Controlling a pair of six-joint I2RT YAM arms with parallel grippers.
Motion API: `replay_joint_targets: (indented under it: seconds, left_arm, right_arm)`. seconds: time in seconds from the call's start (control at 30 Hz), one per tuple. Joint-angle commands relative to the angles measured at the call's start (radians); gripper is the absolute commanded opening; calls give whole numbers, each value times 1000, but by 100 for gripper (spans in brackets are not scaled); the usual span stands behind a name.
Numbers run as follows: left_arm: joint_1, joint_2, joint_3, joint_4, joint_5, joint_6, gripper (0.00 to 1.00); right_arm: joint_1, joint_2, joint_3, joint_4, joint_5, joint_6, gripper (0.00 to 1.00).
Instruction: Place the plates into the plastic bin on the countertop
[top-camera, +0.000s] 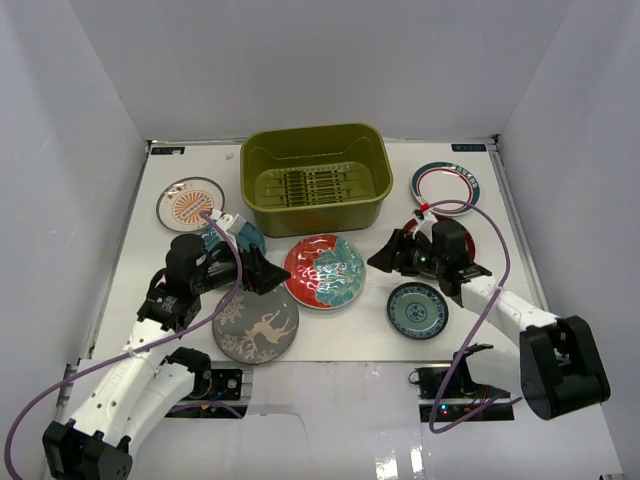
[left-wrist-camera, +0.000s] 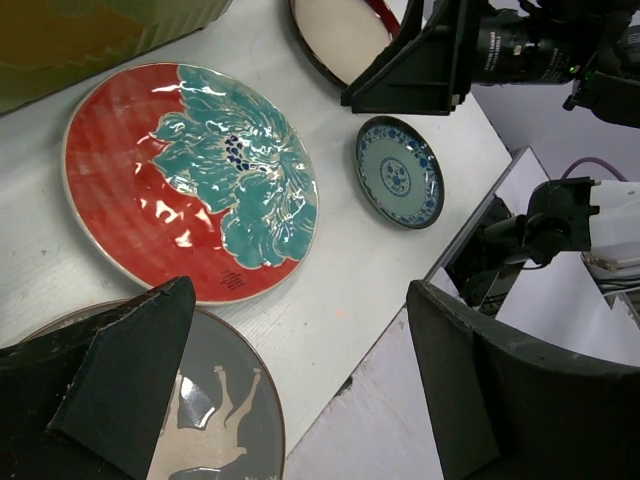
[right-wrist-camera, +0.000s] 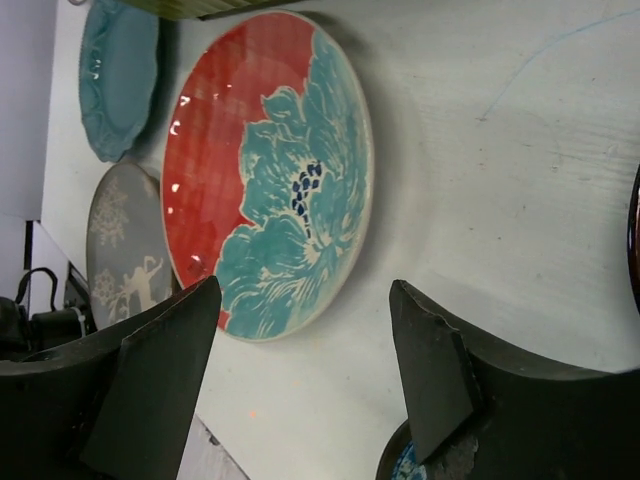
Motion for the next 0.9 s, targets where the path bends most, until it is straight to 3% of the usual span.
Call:
replay_joint_targets:
  seconds: [0.0, 0.53, 0.73, 0.87]
  left_arm:
    - [-5, 6, 47, -13, -25, 34, 98]
    - [-5, -9, 50, -20, -88, 66, 98]
    - [-6, -22, 50, -22, -128, 60, 98]
    - [-5, -29, 52, -22, -138, 54, 98]
  right_arm:
    - [7, 80, -1, 138, 24, -3, 73]
    - [54, 508, 15, 498, -110, 186, 63]
    - [69, 601, 9, 614, -114, 256, 42]
    - [63, 598, -11, 641, -130, 273, 12]
